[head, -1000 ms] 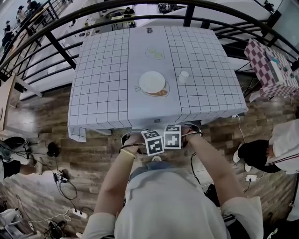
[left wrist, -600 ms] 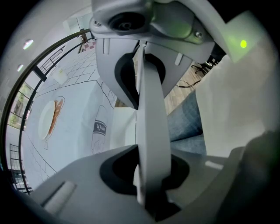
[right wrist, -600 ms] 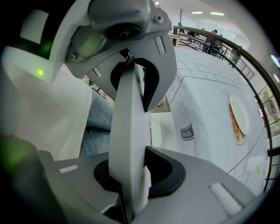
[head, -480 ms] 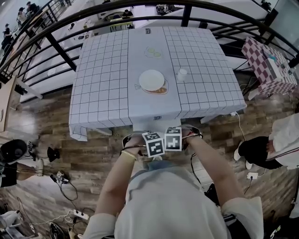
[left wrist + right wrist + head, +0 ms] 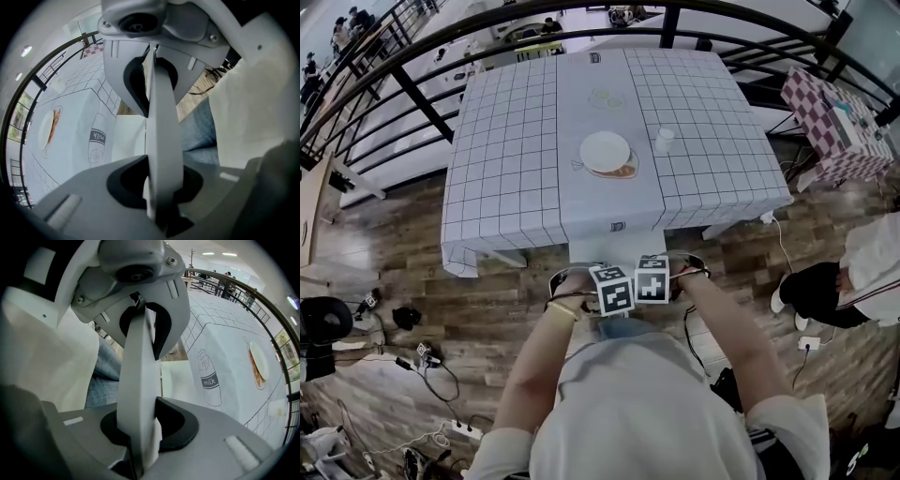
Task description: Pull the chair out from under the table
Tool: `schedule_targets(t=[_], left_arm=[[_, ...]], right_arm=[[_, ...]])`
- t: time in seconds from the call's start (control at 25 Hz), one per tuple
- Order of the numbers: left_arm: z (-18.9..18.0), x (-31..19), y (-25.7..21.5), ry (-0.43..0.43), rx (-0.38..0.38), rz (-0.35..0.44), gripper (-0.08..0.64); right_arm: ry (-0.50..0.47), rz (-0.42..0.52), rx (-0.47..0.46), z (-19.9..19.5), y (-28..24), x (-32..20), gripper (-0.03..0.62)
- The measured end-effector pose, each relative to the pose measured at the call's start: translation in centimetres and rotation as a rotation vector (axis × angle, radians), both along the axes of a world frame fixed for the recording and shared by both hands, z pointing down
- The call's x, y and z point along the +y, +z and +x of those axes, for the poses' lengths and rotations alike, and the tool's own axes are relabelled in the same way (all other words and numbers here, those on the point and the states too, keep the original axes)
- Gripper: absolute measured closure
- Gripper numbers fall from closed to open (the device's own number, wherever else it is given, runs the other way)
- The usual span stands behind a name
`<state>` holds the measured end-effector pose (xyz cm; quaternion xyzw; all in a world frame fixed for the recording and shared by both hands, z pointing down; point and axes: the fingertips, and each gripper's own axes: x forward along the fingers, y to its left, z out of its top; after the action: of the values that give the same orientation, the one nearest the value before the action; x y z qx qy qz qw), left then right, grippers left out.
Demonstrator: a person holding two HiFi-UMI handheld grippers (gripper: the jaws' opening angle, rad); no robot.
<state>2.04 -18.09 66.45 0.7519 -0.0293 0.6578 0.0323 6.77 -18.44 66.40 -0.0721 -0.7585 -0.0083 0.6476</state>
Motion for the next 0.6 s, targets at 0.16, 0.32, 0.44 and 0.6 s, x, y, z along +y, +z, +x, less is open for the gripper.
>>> schedule_targets(t=[0.16,0.32,0.44,0.6], left_arm=[[0.0,1.3,0.1,0.007,0.002,-0.006,0.48],[0.0,2.6,0.0,0.009,0.001,-0.012,0.48],[0.1,3.7,0.0,0.012,0.004,-0.015,0.479],[0.1,5.0,0.0,0.013,0.006,-0.021,0.479]], right_arm=[[0.01,0.003,-0.003,0.0,0.0,1.3,0.515],[0.006,-0.002,-0.001,0.1,-0.1,2.7,0.514],[0.013,-0.003,-0.001,0.1,-0.1,3.8,0.515],[0.014,-0.008,0.001,0.1,-0.2,5.2,0.514]])
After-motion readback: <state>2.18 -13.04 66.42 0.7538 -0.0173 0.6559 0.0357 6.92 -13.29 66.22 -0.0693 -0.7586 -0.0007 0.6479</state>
